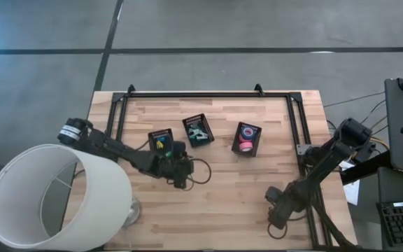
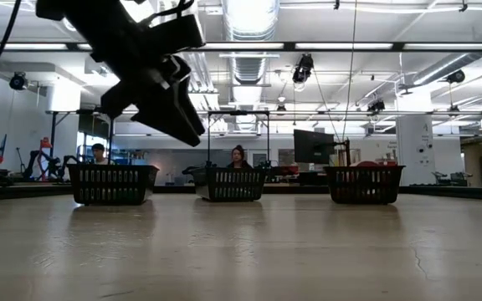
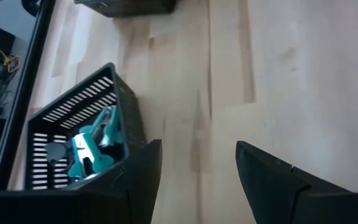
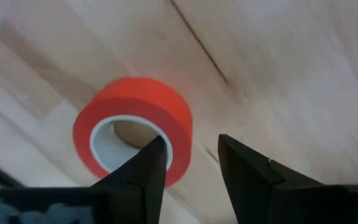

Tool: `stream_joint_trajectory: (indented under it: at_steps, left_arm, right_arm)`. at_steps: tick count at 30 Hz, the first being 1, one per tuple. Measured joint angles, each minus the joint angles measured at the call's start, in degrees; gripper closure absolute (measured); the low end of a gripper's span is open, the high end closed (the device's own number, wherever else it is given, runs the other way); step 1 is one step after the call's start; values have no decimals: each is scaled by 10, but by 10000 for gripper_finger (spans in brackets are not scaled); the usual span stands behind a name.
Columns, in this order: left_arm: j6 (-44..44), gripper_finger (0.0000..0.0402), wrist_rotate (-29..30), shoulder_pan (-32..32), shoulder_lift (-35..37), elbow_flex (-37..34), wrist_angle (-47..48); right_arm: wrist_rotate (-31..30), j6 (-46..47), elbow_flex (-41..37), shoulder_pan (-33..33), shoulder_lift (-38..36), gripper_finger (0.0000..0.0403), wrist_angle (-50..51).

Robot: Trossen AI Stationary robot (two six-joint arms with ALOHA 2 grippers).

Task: Pick and place Stapler, Stapler remover, tape
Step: Put the red tape into the right black bin

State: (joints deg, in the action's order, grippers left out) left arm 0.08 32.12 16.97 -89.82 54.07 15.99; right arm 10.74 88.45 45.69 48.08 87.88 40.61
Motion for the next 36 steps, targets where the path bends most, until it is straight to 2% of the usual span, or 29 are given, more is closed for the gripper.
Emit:
stream_joint_trajectory:
  at_steps: [7,15,19,21,24,26,29,31,33,36]
  left_arm:
    - [18,193,0,-17,0,1,-11]
    - [43,193,0,-21,0,1,-11]
    - [52,193,0,-22,0,1,-17]
    - [59,193,0,-22,0,1,-20]
    - [60,193,1,-22,0,1,-20]
    - [60,193,1,-22,0,1,-25]
    - [55,193,-3,-22,1,1,-36]
    - [54,193,-15,-22,1,1,-45]
    - [54,193,-16,-22,1,1,-46]
    - [53,193,-16,-22,1,1,-46]
  right_arm:
    - [9,17,0,0,38,266,-9]
    - [19,-28,14,0,53,330,-2]
    - [0,-33,30,-3,35,357,-2]
    - [-47,-45,39,-4,26,362,3]
    - [-160,-104,56,-8,22,360,7]
    - [-277,-164,69,-15,22,353,7]
    - [-496,-211,85,-30,23,347,8]
    - [-591,-251,99,-51,22,347,11]
    - [-649,-280,112,-76,17,349,28]
    - [-673,-300,136,-135,15,352,64]
